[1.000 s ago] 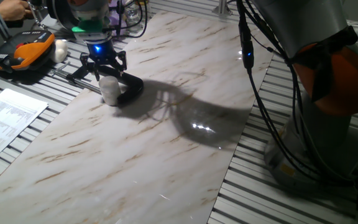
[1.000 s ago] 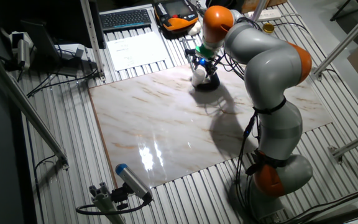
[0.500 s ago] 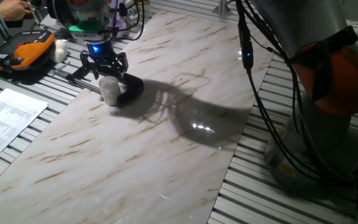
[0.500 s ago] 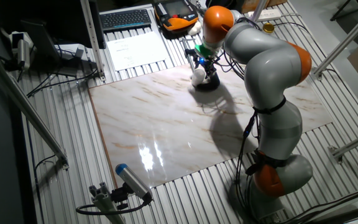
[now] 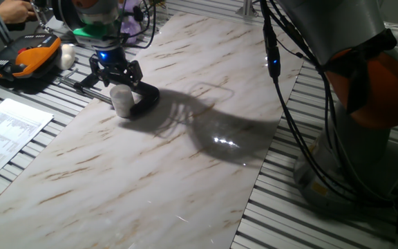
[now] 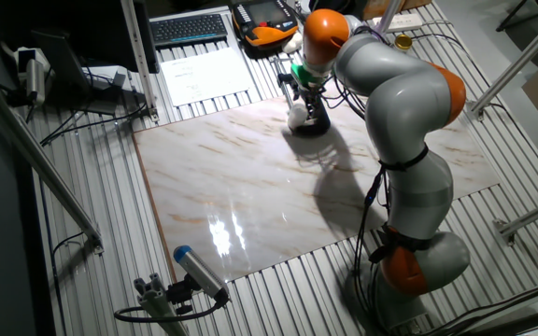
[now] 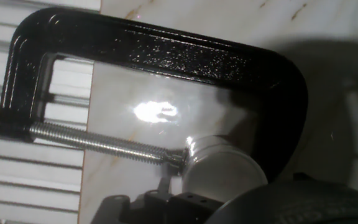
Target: Unscrew the lid from the jar
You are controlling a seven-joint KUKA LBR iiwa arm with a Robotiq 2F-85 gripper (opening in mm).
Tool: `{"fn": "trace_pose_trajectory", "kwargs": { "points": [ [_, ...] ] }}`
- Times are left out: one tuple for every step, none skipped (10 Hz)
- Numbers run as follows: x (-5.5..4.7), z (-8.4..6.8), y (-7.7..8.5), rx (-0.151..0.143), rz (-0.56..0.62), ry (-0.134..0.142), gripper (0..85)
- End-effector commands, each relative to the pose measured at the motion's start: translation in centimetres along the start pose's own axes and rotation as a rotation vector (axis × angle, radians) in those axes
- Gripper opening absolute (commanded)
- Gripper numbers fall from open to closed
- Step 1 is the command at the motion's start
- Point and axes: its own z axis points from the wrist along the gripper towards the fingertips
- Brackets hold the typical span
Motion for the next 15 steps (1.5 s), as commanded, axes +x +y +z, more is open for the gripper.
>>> {"fn": "trace_pose_trajectory", "kwargs": {
  "points": [
    [0.02, 0.04, 0.0, -0.007, 0.593, -0.005, 85.0],
    [0.05, 0.18, 0.01, -0.012, 0.59, -0.001, 85.0],
    [0.06, 0.25, 0.0, -0.01, 0.585, 0.0, 85.0],
    [0.06, 0.3, 0.02, -0.011, 0.584, 0.003, 85.0],
    [0.07, 0.36, 0.03, -0.008, 0.579, 0.003, 85.0],
    [0.07, 0.34, 0.03, -0.001, 0.574, 0.001, 85.0],
    [0.08, 0.29, 0.03, 0.001, 0.573, 0.002, 85.0],
    [0.09, 0.29, 0.03, 0.001, 0.571, 0.003, 85.0],
    [0.09, 0.27, 0.03, 0.003, 0.568, 0.002, 85.0],
    [0.09, 0.26, 0.02, 0.003, 0.568, 0.002, 85.0],
    [0.09, 0.26, 0.02, 0.003, 0.564, 0.001, 85.0],
    [0.09, 0.26, 0.01, 0.003, 0.554, 0.001, 68.0],
    [0.09, 0.24, 0.0, 0.005, 0.548, 0.001, 68.0],
    [0.09, 0.26, 0.0, 0.005, 0.545, 0.001, 68.0],
    [0.09, 0.29, -0.01, 0.003, 0.544, 0.002, 68.0]
  ]
}}
